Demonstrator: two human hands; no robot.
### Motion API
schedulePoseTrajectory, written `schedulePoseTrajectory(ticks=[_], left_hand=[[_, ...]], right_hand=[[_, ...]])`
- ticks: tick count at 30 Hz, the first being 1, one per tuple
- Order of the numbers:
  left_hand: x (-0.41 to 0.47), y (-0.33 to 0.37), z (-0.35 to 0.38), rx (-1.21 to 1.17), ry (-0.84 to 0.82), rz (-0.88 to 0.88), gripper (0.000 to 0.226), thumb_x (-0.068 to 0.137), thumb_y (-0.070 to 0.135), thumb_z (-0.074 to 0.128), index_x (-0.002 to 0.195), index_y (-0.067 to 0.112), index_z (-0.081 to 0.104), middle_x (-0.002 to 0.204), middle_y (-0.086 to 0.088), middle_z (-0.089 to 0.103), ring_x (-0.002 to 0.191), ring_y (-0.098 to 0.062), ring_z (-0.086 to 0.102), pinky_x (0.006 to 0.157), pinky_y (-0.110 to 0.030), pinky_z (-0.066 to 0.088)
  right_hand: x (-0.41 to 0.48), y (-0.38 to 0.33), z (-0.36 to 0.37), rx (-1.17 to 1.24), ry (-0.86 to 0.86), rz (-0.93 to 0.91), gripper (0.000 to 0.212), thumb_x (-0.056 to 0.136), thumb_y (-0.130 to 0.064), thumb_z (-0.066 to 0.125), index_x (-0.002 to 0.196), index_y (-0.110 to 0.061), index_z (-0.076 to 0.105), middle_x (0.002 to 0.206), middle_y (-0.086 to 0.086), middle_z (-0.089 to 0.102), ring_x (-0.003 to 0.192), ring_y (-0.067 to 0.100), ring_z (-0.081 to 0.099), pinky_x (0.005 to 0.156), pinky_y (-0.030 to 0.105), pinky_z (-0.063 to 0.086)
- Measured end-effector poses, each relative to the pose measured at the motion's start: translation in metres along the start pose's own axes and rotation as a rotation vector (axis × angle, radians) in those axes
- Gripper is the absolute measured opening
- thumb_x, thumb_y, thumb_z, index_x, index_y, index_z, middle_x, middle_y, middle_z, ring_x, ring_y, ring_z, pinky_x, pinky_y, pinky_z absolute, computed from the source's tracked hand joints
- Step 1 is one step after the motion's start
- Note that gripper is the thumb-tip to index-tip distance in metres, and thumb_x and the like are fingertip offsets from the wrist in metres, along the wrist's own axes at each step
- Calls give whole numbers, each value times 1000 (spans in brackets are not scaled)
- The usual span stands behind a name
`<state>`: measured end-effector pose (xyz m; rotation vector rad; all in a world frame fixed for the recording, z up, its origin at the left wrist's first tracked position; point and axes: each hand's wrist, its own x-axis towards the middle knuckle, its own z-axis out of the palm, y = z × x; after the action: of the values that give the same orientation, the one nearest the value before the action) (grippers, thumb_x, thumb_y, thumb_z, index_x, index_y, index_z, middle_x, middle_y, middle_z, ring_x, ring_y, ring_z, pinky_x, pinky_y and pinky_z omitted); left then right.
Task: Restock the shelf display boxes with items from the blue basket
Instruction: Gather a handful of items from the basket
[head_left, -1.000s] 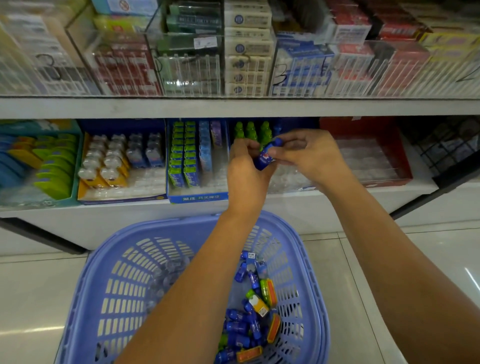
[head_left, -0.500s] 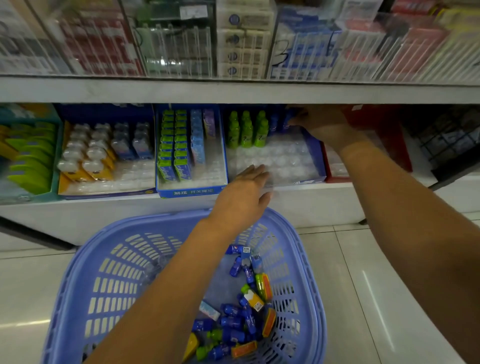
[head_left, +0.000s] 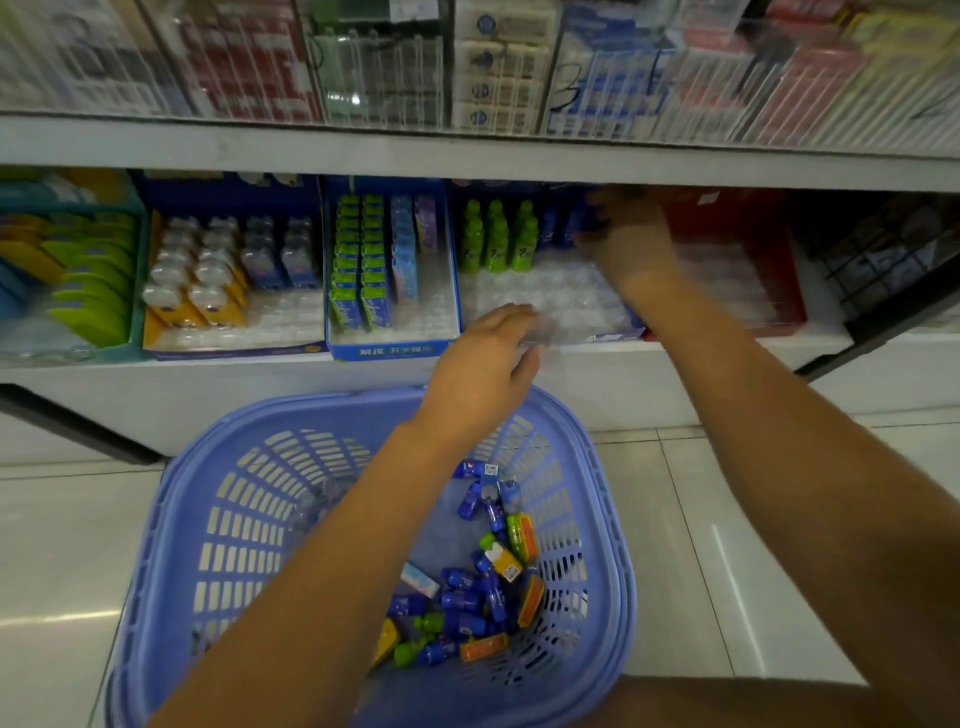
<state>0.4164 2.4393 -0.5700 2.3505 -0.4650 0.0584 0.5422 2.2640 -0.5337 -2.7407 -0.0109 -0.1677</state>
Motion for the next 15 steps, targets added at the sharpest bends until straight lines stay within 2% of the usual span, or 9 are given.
schedulePoseTrajectory(ticks=[2, 3, 5, 7, 9, 11, 13, 15], left_hand=[[-24, -13, 2, -85, 162, 1, 28, 97, 22, 49, 120, 11, 60, 119, -5, 61, 109, -18, 56, 89, -23, 43], [-35, -25, 6, -93, 167, -32, 23, 97, 22, 50, 113, 11, 62, 109, -6, 64, 99, -20, 59, 83, -27, 47], [-62, -56, 18, -52, 0, -191, 17, 96, 19, 51, 102, 8, 63, 94, -10, 66, 85, -27, 62, 74, -36, 51], [-89, -89, 32, 86, -282, -352, 16, 96, 15, 48, 92, 6, 61, 89, -15, 64, 84, -33, 61, 72, -37, 45], [-118, -121, 48, 242, -570, -432, 23, 98, 16, 42, 103, 4, 61, 105, -19, 64, 97, -33, 60, 76, -35, 42], [-148, -146, 62, 255, -825, -501, 37, 99, 23, 41, 132, 5, 47, 130, -13, 56, 115, -30, 54, 86, -33, 42], [-173, -164, 73, 199, -915, -511, 60, 98, 26, 45, 150, 11, 20, 143, -11, 44, 126, -30, 47, 97, -35, 41], [-188, -175, 80, 158, -887, -522, 67, 95, 17, 47, 151, 9, 11, 145, -16, 41, 125, -33, 48, 101, -40, 41]], right_hand=[[-38, -16, 2, 15, 64, 0, 30, 87, -22, 64, 108, -1, 61, 106, 19, 65, 100, 31, 61, 84, 33, 46], [-60, -26, 4, 41, 8, -18, 26, 85, -25, 67, 98, -3, 65, 97, 18, 68, 92, 30, 63, 79, 33, 46], [-97, -48, 18, 24, -298, -50, 27, 81, -31, 71, 85, -5, 67, 88, 16, 70, 83, 29, 65, 75, 34, 49], [-122, -66, 44, -49, -629, -96, 33, 82, -33, 70, 86, 0, 67, 90, 18, 69, 82, 30, 66, 72, 35, 50], [-142, -68, 82, -87, -797, -102, 26, 85, -28, 67, 84, -2, 64, 91, 17, 68, 84, 31, 65, 69, 33, 46], [-160, -54, 124, -173, -841, -69, 15, 88, -21, 63, 87, -6, 65, 92, 14, 65, 91, 31, 61, 72, 31, 46], [-174, -32, 164, -254, -828, -36, 23, 91, -13, 56, 110, -3, 62, 115, 16, 59, 107, 33, 57, 88, 35, 48], [-183, -16, 191, -284, -816, -57, 31, 92, -7, 50, 122, -3, 56, 128, 18, 52, 116, 33, 51, 97, 37, 45]])
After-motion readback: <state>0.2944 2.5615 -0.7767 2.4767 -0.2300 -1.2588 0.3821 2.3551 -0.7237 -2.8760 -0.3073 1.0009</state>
